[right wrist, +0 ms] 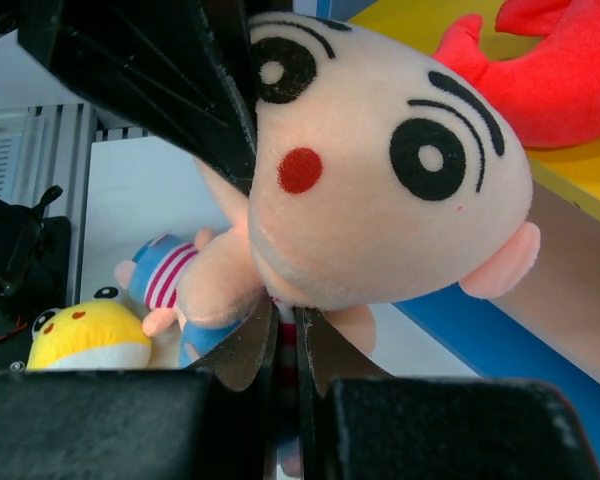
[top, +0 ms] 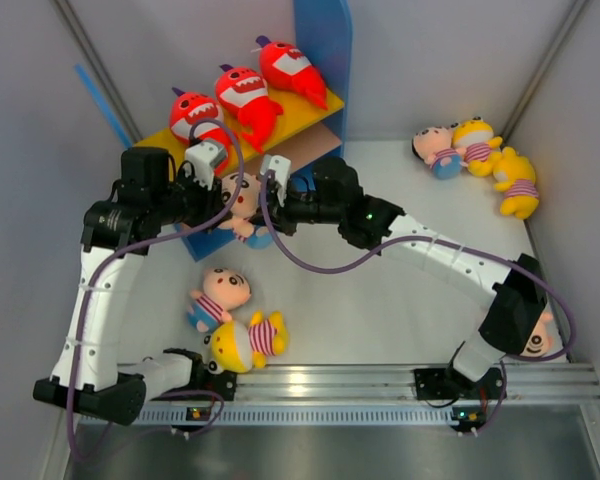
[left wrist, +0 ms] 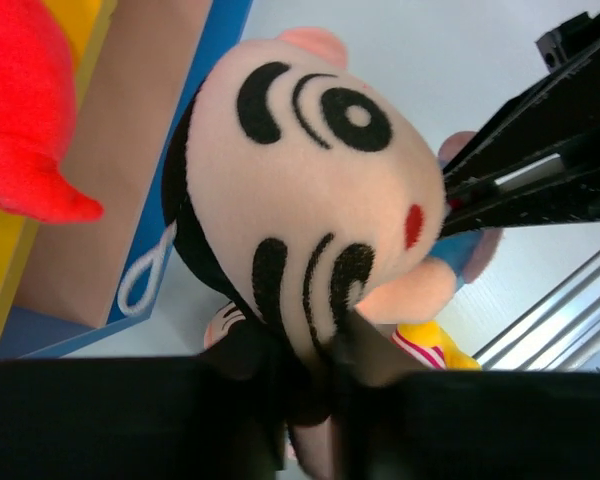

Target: Place and organize the stuffed toys onto the shelf

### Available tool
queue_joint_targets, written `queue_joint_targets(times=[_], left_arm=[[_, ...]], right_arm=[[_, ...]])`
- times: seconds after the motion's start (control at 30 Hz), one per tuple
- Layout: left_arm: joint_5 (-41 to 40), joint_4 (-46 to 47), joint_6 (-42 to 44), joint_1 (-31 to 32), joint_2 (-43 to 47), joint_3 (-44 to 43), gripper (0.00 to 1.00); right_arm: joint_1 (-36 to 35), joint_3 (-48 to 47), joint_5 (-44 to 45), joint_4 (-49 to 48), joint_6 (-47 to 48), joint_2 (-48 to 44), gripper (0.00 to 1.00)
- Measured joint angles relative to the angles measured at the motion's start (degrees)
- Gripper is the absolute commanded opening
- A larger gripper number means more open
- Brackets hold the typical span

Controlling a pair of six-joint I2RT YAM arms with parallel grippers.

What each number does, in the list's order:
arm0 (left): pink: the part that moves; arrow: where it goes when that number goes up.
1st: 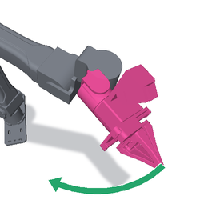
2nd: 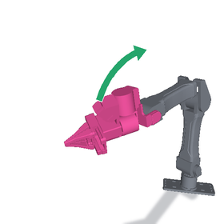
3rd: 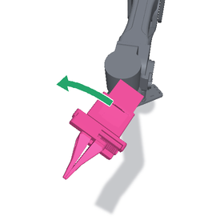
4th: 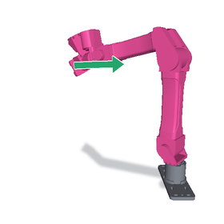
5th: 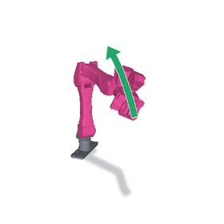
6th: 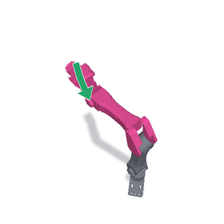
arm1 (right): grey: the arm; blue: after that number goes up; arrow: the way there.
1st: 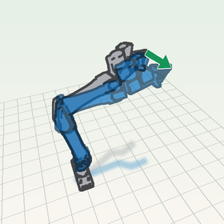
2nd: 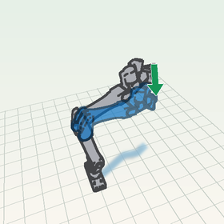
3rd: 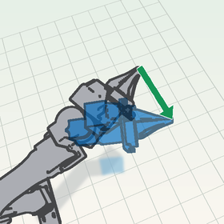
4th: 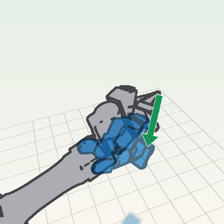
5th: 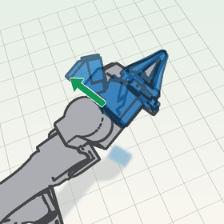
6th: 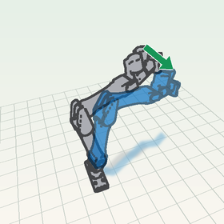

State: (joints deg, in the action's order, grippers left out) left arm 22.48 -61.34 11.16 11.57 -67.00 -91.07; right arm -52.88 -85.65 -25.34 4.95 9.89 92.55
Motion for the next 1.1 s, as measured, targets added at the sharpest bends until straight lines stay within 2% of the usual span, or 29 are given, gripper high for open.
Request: queue_joint_targets(times=[0.03, 0.2, 0.23, 0.27, 0.3, 0.4, 0.53, 0.67, 0.8, 1.0, 1.1], left_arm=[[0.39, -0.07, -0.15, 0.17, 0.07, -0.02, 0.01], [0.81, -0.24, -0.31, 0.26, 0.5, -0.46, 0.0], [0.79, -0.24, -0.35, 0.26, 0.66, -0.5, 0.0], [0.66, -0.26, -0.35, 0.26, 0.79, -0.52, 0.0], [0.55, -0.28, -0.35, 0.26, 0.9, -0.52, 0.0], [-1.2, -0.33, -0.46, 0.2, 1.16, -0.57, 0.0], [-4.11, -0.26, -0.83, 0.09, 1.16, -1.14, 0.0], [-5.01, -0.17, -1.42, -0.02, 1.16, -2.21, 0.0], [-5.01, -0.13, -1.9, -0.07, 1.14, -2.78, 0.0], [-5.03, -0.13, -2.05, -0.28, 1.14, -2.8, 0.0], [-5.03, -0.11, -2.08, -0.28, 1.14, -2.8, 0.0]], right_arm=[[-0.02, 0.02, -0.11, -0.07, 0.02, 0.0, 0.0], [-0.02, 0.76, -0.5, -1.9, 0.0, -0.26, 0.01], [-0.02, 1.01, -0.57, -2.25, 0.0, -0.37, 0.07], [-0.02, 1.29, -0.63, -2.82, 0.02, -0.52, 0.2], [-0.02, 1.64, -0.63, -3.26, -0.09, -0.7, 0.42], [0.02, 2.75, 0.11, -4.55, -1.05, -1.38, 0.64], [0.76, 8.83, 0.72, -9.2, -5.92, -5.07, 0.67], [2.6, 21.03, 1.14, -19.5, -14.78, -10.86, 0.69], [3.17, 28.63, 1.05, -30.71, -24.9, -11.54, 0.7], [3.17, 30.08, 1.22, -42.07, -33.51, -7.96, 0.71], [3.1, 28.3, 1.25, -44.54, -35.71, -5.33, 0.69]])
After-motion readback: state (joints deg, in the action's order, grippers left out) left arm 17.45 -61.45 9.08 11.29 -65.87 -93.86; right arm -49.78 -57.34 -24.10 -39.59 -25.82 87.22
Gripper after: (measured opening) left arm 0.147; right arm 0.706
